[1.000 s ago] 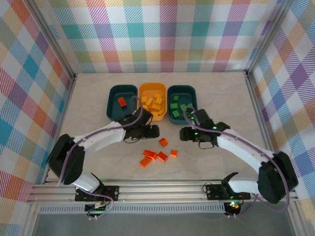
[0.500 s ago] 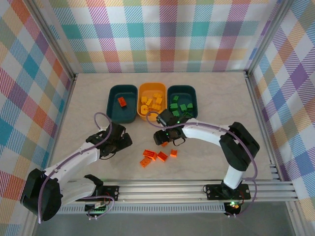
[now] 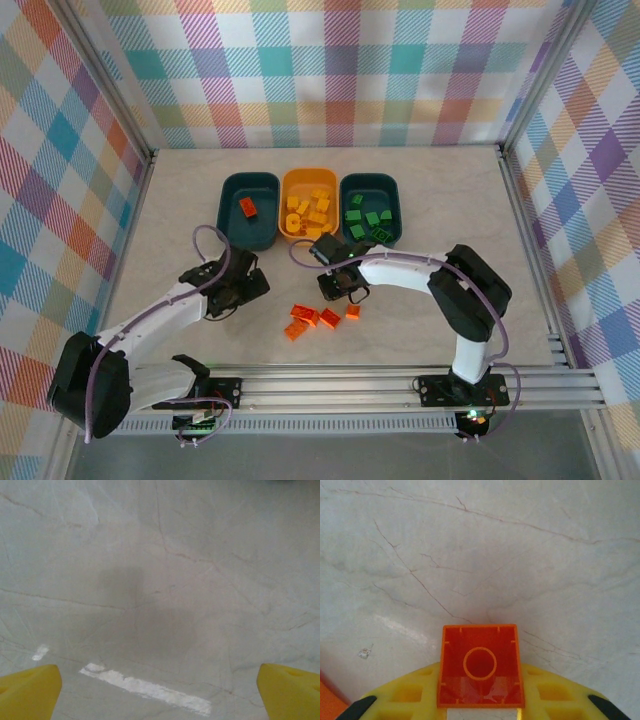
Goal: Sort the legos into containers by color
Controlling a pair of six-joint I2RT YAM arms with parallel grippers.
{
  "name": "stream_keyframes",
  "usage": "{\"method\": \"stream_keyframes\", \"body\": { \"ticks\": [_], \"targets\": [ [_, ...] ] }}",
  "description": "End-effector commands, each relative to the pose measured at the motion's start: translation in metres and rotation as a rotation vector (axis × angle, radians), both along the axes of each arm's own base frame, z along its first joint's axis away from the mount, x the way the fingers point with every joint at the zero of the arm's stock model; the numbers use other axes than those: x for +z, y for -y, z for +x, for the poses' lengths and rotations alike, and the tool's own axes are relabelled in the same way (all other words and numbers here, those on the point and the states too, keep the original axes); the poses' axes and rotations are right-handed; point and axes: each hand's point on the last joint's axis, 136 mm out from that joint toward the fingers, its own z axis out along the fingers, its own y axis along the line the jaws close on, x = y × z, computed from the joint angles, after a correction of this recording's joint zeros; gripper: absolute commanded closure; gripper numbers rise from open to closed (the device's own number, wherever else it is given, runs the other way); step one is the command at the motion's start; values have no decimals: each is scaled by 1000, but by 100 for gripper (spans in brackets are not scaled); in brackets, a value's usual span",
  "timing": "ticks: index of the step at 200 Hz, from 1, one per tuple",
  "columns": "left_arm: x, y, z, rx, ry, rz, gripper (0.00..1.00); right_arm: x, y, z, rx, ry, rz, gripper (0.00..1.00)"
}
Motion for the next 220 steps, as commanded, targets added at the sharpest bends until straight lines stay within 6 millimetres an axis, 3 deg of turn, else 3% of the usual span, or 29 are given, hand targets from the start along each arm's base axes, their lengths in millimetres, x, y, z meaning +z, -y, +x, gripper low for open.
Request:
{"method": "stream_keyframes", "body": {
  "ticks": [1,34,57,79,118,157,166,169,180,220],
  "targets": [
    [12,-8,8,46,8,-34,0,35,-14,16,4,96,68,74],
    [8,-39,10,237,-8,-163,0,82,-56,45,46,193,194,75],
    [0,-51,4,339,-34,-243,0,104,-94,72,76,244,264,76],
    [-1,-53,-3,355,-47,-263,0,112,-125,99,81,262,338,76],
    [-2,-52,-17,333,-57,-270,0,104,-171,128,131,249,380,75],
    [-4,-49,-24,314,-63,-284,0,89,-187,148,131,224,361,74],
    [-4,-49,-24,313,-61,-288,0,90,-189,150,135,224,359,69],
    [-4,-48,-24,310,-58,-290,0,89,-189,150,136,221,354,62],
    [0,-46,-22,300,-46,-303,0,98,-189,150,137,229,354,45],
    [14,-31,-11,222,15,-380,0,152,-177,137,148,298,428,37]
  ]
}}
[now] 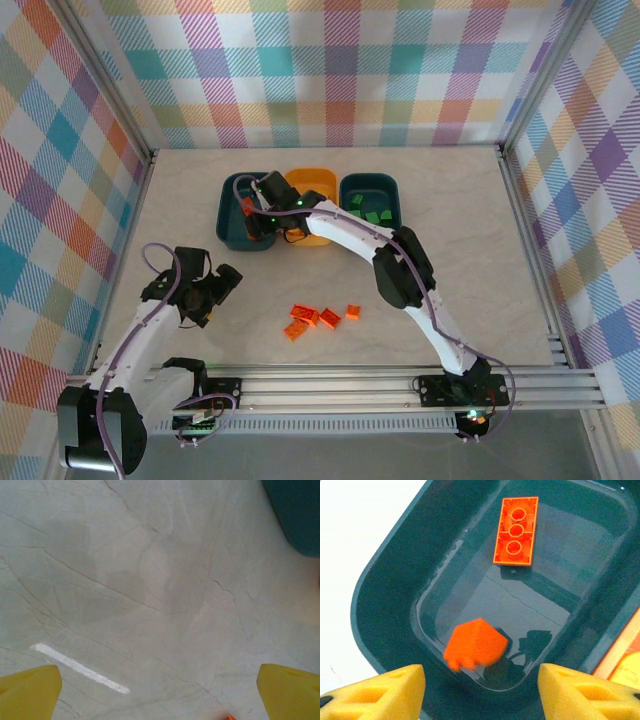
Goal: Sort the legos into containers by color
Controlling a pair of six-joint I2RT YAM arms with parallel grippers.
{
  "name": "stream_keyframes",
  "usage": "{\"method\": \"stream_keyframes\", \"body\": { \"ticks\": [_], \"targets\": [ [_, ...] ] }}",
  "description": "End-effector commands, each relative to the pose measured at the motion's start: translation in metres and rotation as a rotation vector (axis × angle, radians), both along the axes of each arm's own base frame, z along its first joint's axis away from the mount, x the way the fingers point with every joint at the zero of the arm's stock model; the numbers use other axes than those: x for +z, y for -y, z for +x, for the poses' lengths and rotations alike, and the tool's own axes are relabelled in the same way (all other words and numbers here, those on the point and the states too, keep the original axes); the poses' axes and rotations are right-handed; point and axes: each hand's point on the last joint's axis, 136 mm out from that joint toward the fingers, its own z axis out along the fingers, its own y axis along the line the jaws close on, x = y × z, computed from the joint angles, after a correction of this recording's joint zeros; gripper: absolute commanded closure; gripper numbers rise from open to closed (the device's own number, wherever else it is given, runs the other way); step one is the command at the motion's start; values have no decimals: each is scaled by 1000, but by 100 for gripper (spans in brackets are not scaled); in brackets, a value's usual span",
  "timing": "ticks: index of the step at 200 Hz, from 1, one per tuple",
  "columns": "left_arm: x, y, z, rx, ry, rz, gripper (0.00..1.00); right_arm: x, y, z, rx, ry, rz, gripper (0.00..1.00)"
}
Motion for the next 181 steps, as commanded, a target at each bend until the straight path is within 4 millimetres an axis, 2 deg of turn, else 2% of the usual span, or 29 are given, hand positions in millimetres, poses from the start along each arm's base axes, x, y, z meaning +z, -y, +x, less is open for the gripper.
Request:
{"method": "stream_keyframes", "body": {
  "ticks": [1,14,33,57,81,105,127,159,181],
  "targets": [
    [6,10,3,-49,43,-55,0,66,12,-10,17,70,79,37],
    [11,19,6,-82,61,-82,1,80,24,-18,8,92,96,36],
    [18,32,6,-136,76,-84,2,78,50,-34,-19,108,85,36],
    [23,54,4,-184,83,-87,2,50,92,-59,-52,80,12,38],
    [14,54,4,-155,64,-68,0,9,118,-110,32,-38,-46,41],
    [-5,40,8,-51,26,-18,0,-19,130,-162,137,-83,-152,41],
    [-21,46,14,-4,-9,-65,0,-34,132,-197,207,-143,-174,40],
    [-33,54,20,-24,-73,-77,0,-52,128,-224,303,-172,-233,34],
    [-31,55,22,-48,-85,-61,0,-63,127,-232,345,-171,-283,33]
  ]
}}
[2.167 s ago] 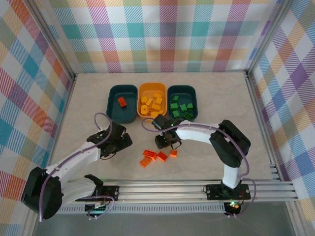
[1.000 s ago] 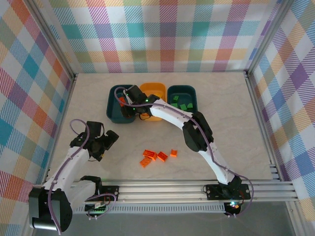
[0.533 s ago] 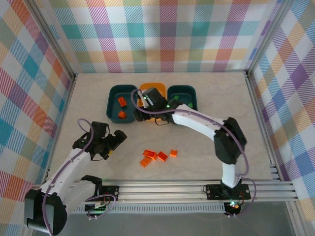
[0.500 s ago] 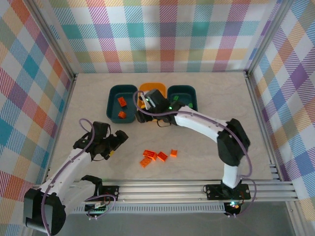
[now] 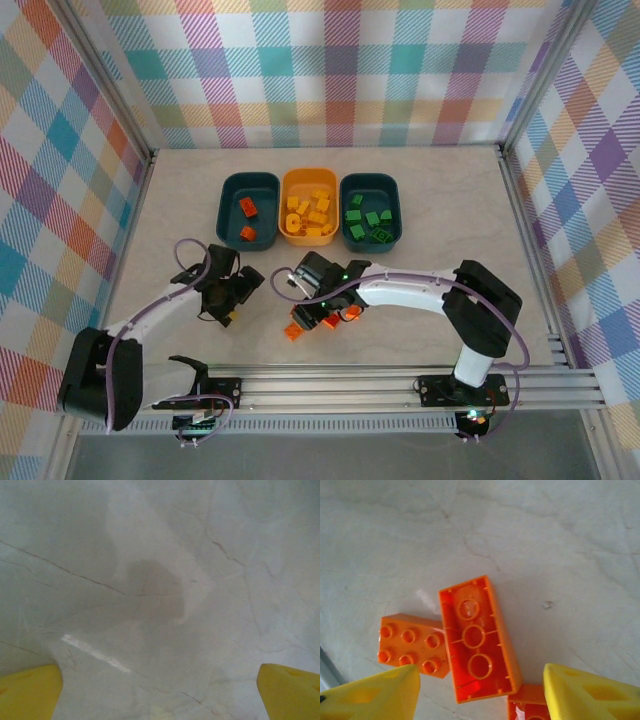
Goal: Sort the legos into containers by color
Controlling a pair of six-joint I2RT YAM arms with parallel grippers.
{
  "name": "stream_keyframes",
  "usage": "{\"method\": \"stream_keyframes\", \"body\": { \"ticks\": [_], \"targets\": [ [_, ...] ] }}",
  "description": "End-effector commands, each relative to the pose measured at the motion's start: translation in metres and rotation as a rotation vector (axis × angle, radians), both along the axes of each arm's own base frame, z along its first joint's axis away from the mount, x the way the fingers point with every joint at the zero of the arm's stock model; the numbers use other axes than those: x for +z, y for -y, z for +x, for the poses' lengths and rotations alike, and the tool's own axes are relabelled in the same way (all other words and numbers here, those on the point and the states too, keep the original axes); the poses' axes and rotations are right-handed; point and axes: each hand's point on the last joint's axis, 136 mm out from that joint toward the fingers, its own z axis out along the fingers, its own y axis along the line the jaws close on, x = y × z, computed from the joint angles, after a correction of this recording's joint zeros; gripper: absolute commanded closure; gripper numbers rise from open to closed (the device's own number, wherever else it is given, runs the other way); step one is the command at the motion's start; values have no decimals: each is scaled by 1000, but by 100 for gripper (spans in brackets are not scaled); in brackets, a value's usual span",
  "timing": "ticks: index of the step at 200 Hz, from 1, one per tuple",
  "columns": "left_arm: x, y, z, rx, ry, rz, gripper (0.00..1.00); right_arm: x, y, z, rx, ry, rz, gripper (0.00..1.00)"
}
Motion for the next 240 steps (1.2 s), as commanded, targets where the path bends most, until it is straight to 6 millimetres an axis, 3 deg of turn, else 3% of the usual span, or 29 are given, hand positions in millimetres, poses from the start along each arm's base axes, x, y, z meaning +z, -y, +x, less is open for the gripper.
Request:
{"method": "stream_keyframes", "body": {
  "ticks": [1,87,165,196,240],
  "targets": [
    [11,6,11,-12,25,-17,0,-3,-2,-8,71,-2,-30,33],
    [27,-17,11,33,85,31,0,-20,-4,-3,111,21,-105,41],
    [26,-15,14,24,76,20,0,-20,-1,7,93,81,-124,62],
    [27,-16,14,27,79,21,0,-12,-1,14,77,123,-112,65],
    [35,-22,17,23,90,54,0,17,-9,39,32,230,-62,69]
  ]
}}
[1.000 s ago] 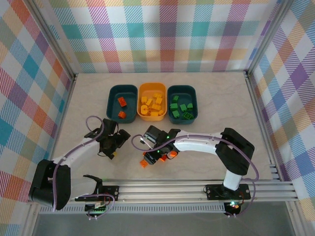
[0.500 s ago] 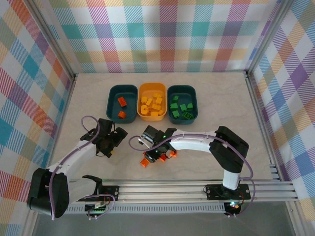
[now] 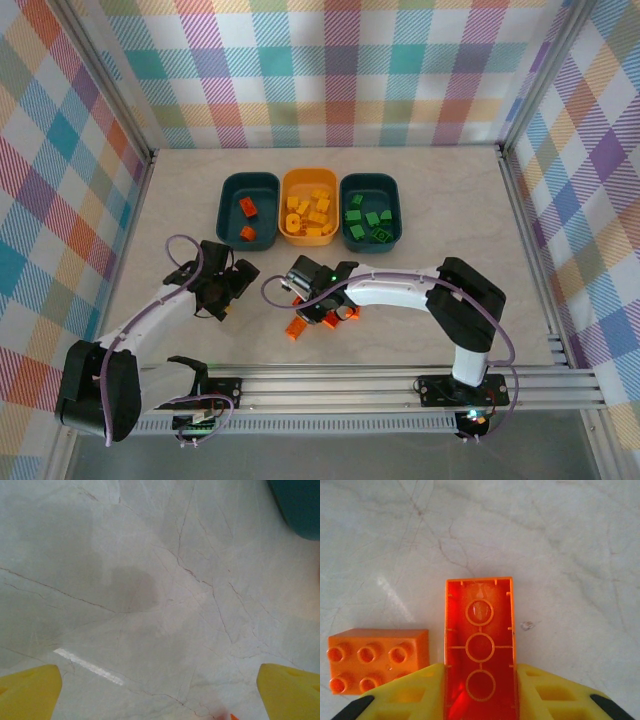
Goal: Sort the legos into containers by color
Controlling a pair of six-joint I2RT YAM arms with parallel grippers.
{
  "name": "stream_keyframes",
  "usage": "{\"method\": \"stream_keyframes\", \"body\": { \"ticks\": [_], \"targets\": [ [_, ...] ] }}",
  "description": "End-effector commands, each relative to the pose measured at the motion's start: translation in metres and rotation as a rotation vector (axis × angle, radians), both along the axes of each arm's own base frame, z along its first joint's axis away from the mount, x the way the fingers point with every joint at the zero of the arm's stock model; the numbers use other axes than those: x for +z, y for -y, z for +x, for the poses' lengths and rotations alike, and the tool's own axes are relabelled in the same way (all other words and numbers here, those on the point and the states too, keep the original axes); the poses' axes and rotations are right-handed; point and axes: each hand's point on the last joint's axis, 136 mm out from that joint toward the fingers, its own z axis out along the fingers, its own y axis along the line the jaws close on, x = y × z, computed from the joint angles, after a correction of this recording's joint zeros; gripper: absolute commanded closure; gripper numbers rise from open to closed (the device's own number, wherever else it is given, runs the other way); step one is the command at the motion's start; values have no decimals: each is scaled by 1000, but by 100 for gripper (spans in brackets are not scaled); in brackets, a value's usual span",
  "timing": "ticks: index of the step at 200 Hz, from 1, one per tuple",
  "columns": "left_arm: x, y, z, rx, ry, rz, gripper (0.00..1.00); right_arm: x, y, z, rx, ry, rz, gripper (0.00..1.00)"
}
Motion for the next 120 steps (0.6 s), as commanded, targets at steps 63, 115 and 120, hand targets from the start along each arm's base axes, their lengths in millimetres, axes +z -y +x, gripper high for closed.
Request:
{"method": "stream_keyframes", "body": {
  "ticks": [63,115,120],
  "targets": [
    [31,-61,-6,171,15,96,0,77,-49,74,-66,178,214,71],
    [21,-70,-27,251,0,52,0,102,-95,143,-134,217,394,71],
    [19,-68,-28,249,-5,45,0,103,-100,150,-136,218,402,71]
  ]
}}
